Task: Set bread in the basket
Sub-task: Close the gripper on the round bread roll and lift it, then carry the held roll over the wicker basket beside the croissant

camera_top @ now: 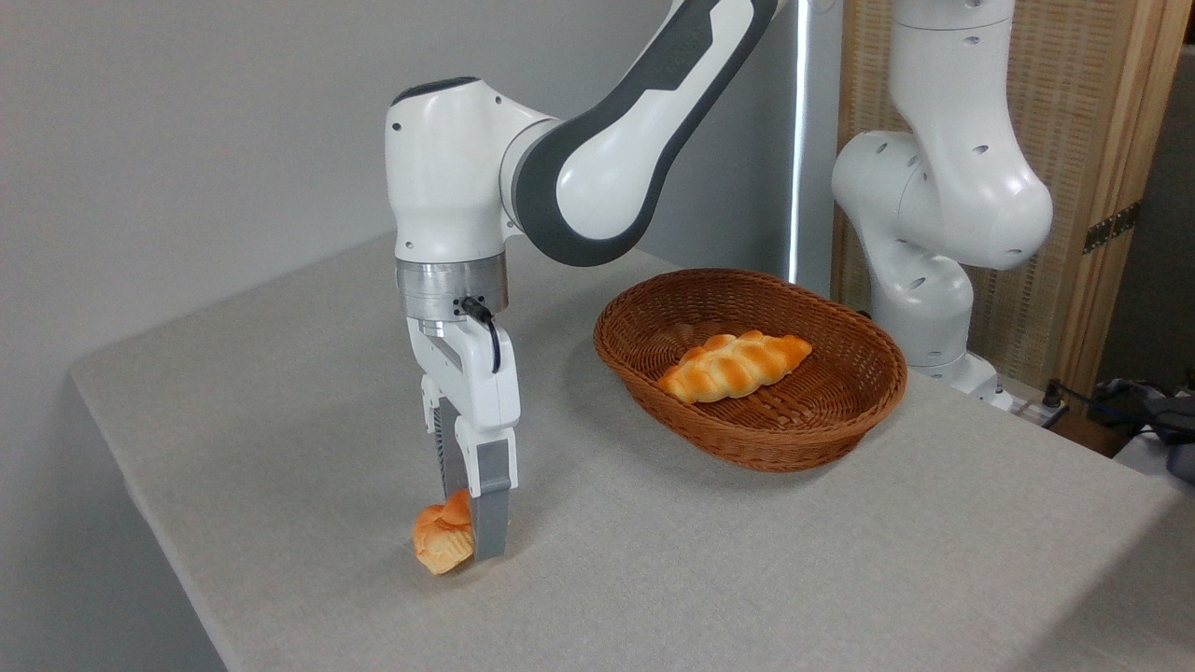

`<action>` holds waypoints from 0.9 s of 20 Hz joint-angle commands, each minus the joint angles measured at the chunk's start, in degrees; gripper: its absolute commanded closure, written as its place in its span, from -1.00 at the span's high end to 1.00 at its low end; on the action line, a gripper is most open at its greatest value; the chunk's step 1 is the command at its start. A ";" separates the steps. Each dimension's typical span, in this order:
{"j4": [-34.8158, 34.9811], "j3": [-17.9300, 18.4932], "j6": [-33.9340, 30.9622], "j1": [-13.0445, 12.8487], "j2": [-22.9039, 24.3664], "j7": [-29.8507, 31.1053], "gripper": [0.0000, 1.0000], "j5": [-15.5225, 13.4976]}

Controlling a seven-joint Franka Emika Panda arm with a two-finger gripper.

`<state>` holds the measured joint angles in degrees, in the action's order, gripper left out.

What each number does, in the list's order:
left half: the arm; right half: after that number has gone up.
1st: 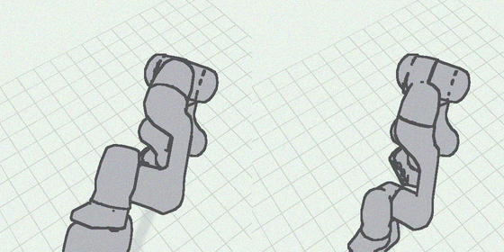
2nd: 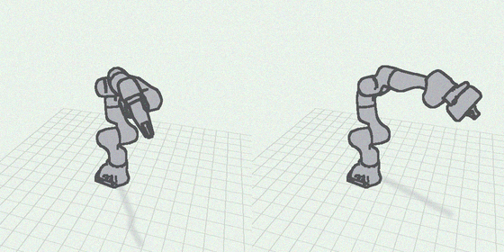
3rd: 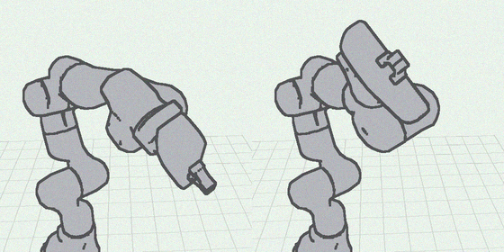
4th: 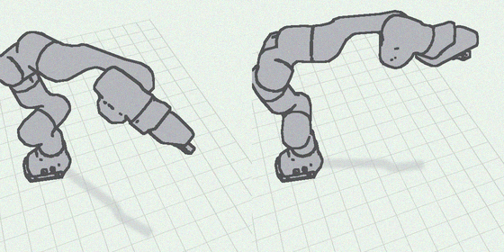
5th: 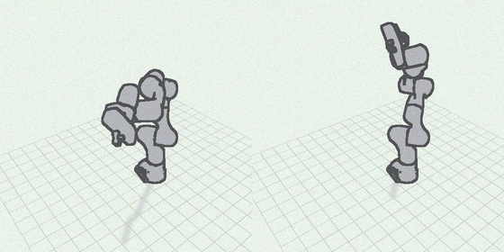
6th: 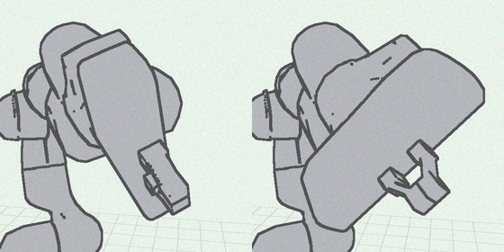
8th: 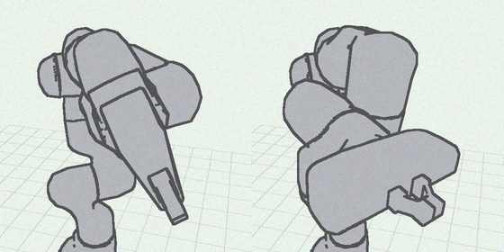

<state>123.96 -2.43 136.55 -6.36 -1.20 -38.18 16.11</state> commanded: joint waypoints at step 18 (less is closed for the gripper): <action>-4.95 -0.39 -6.53 0.21 4.10 -0.40 -0.14 -18.73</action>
<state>122.10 -2.61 136.24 -6.36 0.10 -38.21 3.46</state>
